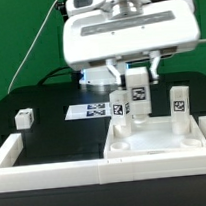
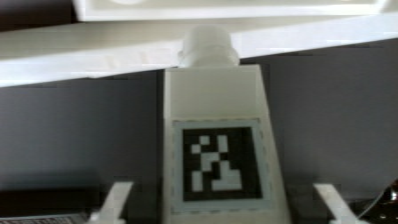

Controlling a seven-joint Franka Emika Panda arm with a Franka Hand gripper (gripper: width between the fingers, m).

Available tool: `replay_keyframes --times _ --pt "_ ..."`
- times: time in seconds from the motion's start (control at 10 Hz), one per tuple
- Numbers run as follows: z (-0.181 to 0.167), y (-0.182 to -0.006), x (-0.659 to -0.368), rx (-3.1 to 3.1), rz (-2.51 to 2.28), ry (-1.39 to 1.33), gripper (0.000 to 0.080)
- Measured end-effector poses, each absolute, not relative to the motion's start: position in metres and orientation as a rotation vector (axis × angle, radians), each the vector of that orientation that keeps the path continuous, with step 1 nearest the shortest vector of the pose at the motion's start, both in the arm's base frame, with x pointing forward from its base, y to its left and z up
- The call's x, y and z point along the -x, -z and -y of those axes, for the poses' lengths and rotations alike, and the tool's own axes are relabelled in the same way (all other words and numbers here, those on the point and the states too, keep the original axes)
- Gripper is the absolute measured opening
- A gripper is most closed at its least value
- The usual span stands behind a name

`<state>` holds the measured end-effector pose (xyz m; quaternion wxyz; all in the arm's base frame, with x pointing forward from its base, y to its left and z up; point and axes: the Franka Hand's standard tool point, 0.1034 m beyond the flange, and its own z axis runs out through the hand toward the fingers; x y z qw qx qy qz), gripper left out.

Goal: Assemble square table

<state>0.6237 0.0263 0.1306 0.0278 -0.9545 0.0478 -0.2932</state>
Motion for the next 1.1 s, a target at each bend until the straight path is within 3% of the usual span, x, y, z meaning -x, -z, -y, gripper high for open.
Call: replay_keyframes --times 0.4,0.8,1.1 --pt "-0.078 -0.111 -0.621 2.933 -0.063 0.892 0.0294" --pt "-0.07 -0.108 -0.62 2.941 -0.071 0.899 0.0294" --pt "-0.097 -0.102 -0.612 2.947 -0.024 0.885 0.0294"
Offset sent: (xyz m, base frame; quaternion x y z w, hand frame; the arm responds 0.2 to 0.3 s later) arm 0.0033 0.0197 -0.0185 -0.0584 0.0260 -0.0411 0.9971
